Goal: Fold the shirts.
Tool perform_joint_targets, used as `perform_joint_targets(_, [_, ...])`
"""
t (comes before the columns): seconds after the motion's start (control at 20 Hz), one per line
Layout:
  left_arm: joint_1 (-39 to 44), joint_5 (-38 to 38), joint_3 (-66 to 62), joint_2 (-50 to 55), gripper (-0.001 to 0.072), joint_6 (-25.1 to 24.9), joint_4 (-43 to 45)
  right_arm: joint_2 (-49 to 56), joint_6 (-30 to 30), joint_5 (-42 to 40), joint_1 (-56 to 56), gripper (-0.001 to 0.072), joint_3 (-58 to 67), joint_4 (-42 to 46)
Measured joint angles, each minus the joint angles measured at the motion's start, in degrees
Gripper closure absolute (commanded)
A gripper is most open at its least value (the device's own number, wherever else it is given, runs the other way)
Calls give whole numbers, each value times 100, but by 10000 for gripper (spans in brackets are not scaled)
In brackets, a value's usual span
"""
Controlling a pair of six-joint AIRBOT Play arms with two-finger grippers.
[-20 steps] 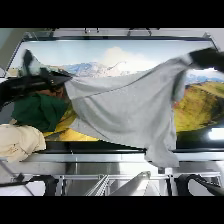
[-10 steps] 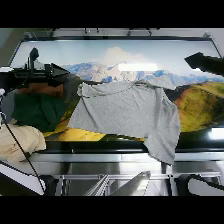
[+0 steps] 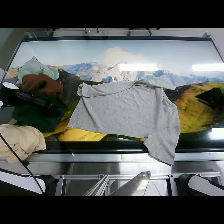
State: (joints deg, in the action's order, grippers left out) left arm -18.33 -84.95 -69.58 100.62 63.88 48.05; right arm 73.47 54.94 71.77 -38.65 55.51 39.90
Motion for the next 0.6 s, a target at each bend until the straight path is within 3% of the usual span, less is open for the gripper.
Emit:
perform_joint_targets(0.05, [76,142,203,-28,87,9,116,-13,28,42,-68,393,-146,57])
perform_joint_targets(0.1, [173,214,385,-55,160,26,151,-24,66,79,-122,393,-260,122])
perform_joint_targets(0.3, [621,457,723,-103,167,61,439,-42,166,168,-236,389,-466,400])
perform_joint_targets(0.35, [748,468,761,-103,293,59,466,-42,199,184,-249,387,-487,479])
perform_joint_targets(0.4, [868,542,789,-103,560,22,566,-37,210,188,-258,385,-505,573])
perform_joint_targets(0.45, [975,595,815,-92,694,-42,686,-26,219,188,-264,384,-516,673])
perform_joint_targets(0.55, [1113,627,841,-90,691,-146,734,50,299,157,-273,381,-531,946])
perform_joint_targets(0.6, [1132,625,846,-90,691,-166,737,109,319,142,-275,311,-535,1021])
